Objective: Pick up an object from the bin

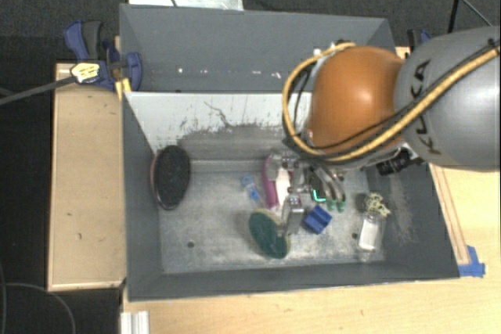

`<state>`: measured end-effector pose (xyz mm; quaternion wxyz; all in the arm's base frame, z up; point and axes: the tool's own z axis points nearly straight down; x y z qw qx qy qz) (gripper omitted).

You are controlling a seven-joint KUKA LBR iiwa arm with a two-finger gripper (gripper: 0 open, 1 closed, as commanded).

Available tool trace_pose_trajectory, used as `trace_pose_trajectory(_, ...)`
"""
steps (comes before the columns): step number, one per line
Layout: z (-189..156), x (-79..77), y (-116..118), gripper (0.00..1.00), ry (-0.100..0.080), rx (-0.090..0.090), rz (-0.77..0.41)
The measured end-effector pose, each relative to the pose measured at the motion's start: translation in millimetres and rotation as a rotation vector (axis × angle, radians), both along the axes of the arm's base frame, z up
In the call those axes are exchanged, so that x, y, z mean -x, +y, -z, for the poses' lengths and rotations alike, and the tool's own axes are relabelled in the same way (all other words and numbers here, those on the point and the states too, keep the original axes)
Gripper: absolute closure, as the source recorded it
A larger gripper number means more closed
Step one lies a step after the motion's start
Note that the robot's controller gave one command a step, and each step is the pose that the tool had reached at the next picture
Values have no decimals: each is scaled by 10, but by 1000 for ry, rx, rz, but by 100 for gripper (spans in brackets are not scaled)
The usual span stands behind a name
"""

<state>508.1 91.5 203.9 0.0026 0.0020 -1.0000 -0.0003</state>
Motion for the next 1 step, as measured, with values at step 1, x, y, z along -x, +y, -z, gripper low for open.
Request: trace_pose_trajectory(1,1209,254,-266,0,-21,-3,21)
